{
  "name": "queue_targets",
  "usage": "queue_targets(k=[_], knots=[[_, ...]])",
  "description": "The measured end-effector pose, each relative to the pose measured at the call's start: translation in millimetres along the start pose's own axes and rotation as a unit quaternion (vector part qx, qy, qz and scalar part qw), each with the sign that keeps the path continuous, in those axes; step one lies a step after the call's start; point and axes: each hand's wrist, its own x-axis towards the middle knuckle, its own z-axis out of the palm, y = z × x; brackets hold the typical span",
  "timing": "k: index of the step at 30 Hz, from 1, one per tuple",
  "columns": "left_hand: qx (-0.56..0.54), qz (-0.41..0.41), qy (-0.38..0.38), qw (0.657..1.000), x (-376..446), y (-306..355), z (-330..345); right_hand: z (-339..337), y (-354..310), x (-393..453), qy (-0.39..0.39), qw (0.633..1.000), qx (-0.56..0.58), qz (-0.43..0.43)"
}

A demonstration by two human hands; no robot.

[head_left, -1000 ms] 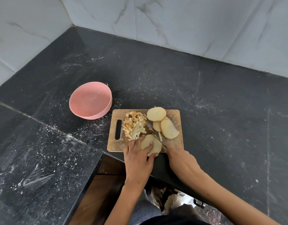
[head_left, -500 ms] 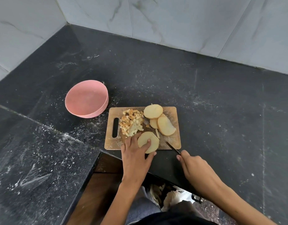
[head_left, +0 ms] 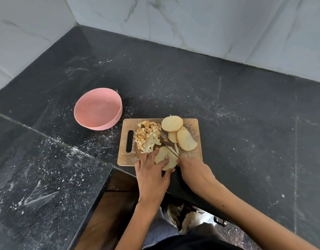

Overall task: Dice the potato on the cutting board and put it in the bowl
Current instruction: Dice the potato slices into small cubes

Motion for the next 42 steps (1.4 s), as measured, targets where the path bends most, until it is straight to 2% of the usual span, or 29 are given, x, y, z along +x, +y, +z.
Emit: queue_targets(k=[9,15,21,30,42], knots=[[-0.012,-0.017,0.018,1.000,0,2,3,6,37,-37,-0.054,0.998,-0.039,0.024],[-0.027,-0.016,0.028,0.999,1,2,3,4,52,-53,-0.039,0.999,-0.009,0.032],[-0.025,-0.021,0.013,0.999,-1,1,1,-3,40,-40,0.034,0.998,0.048,0.006],[0.017,0.005,0.014,1.000,-6,3,-1,-4,6,-15,0.024,0.999,-0.023,-0.021],[0.006,0.003,0.008,1.000,-6,3,-1,12,6,-11,0.039,0.999,-0.033,0.003]])
